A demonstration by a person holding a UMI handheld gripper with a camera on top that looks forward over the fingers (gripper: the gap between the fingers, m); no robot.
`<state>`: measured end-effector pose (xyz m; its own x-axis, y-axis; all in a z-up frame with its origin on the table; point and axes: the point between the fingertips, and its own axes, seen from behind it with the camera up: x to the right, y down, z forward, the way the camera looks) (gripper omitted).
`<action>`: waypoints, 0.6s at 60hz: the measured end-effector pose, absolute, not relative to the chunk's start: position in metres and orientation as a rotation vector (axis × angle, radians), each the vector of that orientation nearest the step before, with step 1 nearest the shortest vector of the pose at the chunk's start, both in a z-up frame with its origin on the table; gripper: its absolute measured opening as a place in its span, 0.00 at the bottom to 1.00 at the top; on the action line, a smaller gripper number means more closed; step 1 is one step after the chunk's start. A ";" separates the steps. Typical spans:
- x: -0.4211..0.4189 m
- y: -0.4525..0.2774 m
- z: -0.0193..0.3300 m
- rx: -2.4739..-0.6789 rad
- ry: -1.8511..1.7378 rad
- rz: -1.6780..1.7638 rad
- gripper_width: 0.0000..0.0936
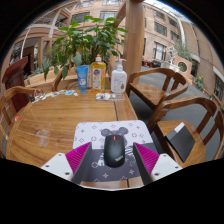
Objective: Arrange mouse
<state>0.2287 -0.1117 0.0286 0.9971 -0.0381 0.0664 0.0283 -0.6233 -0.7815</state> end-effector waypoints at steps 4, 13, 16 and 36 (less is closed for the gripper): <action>0.223 -0.127 0.050 -2.223 0.020 -0.091 0.92; 0.215 -0.170 0.087 -2.194 0.046 -0.103 0.91; 0.212 -0.185 0.094 -2.197 0.058 -0.098 0.91; 0.212 -0.260 0.112 -2.195 0.063 -0.135 0.91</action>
